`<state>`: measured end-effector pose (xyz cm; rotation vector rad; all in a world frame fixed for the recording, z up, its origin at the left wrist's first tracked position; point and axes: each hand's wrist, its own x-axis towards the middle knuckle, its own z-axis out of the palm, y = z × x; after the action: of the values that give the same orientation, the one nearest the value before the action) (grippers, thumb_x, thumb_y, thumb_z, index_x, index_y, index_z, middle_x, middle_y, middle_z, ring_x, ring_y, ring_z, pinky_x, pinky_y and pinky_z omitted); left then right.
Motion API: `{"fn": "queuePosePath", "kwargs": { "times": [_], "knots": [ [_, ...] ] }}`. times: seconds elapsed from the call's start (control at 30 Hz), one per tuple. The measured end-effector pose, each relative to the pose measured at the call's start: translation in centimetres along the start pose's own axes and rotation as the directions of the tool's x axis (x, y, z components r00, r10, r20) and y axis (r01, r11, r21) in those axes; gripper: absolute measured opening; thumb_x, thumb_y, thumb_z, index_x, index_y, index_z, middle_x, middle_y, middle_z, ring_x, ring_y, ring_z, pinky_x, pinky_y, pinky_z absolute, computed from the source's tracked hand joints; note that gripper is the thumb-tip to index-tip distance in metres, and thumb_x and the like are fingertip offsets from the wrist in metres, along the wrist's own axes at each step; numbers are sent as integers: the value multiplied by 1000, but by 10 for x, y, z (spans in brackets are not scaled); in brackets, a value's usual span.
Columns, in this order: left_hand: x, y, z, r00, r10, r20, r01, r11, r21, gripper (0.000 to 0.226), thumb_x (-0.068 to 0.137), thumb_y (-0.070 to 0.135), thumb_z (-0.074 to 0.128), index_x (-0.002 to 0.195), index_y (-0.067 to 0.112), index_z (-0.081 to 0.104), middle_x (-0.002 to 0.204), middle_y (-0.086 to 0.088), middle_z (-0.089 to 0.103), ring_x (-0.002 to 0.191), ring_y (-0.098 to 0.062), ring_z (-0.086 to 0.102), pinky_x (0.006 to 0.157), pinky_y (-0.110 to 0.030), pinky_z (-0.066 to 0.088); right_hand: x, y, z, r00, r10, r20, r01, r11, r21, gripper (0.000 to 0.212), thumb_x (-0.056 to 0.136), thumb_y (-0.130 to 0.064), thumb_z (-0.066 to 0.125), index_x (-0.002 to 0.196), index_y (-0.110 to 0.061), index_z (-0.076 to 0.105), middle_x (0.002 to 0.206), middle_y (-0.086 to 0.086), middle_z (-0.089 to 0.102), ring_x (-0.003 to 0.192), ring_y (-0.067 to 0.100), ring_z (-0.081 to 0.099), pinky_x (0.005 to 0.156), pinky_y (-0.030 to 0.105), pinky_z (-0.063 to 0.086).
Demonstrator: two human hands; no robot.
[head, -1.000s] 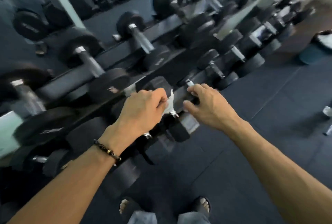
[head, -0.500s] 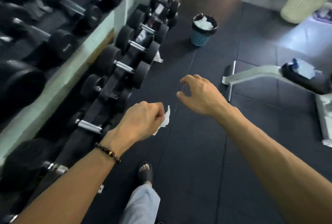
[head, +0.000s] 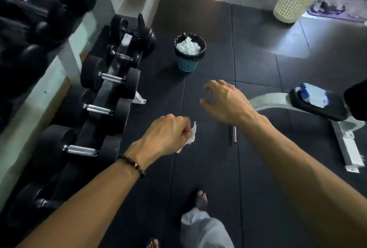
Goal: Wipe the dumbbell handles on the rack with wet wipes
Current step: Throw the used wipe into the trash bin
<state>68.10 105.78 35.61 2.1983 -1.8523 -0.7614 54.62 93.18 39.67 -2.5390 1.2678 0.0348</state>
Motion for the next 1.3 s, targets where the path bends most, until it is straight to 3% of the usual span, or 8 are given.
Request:
{"fn": "queuePosePath", "kwargs": {
  "times": [0.27,0.53,0.8,0.9,0.97,1.07,1.2,1.3],
  "knots": [
    [243,-14,-36,997,-73,39,74,997,-22,23,94,37,48,87,21,63,78,2,70,78,-22,64,69,-35,51,248,105,-13,996,-64,59,62,998,25,45,94,-39,54,133,-18,49,128,7,55,114,31,55,87,39,46],
    [464,-61,-85,993,-110,37,111,993,-40,27,92,41,46,89,21,64,81,-2,71,83,-28,66,74,-40,53,483,164,-21,991,-63,121,61,998,24,37,91,-34,55,123,-15,55,120,8,58,109,33,57,84,38,49],
    [766,-192,-48,995,-104,6,103,995,12,22,97,29,47,94,16,64,89,-7,71,84,-29,67,68,-36,50,746,241,79,986,-10,166,9,1000,6,29,92,-36,54,107,-12,55,104,8,58,93,33,59,77,44,53],
    [872,-232,-32,991,-126,-55,128,991,30,18,99,22,44,91,14,58,86,-5,66,76,-25,61,61,-31,38,820,275,113,982,32,188,-33,999,2,31,92,-35,54,115,-14,55,108,7,57,98,32,58,81,43,52],
    [928,-252,-25,990,-124,-74,125,992,20,23,100,31,44,104,14,58,94,-6,66,80,-24,59,65,-33,41,859,292,129,980,53,194,-55,999,1,35,91,-36,54,121,-16,54,110,7,56,100,32,57,82,42,51],
    [968,-271,-10,998,-60,-23,61,995,76,35,98,42,48,118,15,55,107,-6,64,92,-27,61,72,-36,46,898,311,149,980,66,190,-69,998,9,36,92,-36,55,122,-16,53,111,7,56,99,32,57,78,38,49],
    [960,-278,7,1000,-6,-25,8,997,76,32,99,39,50,117,13,55,94,-4,62,78,-20,54,64,-31,39,913,321,162,977,60,204,-61,998,-4,35,92,-35,54,121,-14,54,108,8,55,96,33,58,73,37,46],
    [945,-272,10,999,31,-30,-29,997,74,29,98,38,50,114,14,55,89,0,58,81,-21,56,63,-31,41,903,326,161,976,60,208,-60,998,-10,31,92,-36,54,113,-12,54,103,7,54,92,33,58,71,38,46]
  ]
}}
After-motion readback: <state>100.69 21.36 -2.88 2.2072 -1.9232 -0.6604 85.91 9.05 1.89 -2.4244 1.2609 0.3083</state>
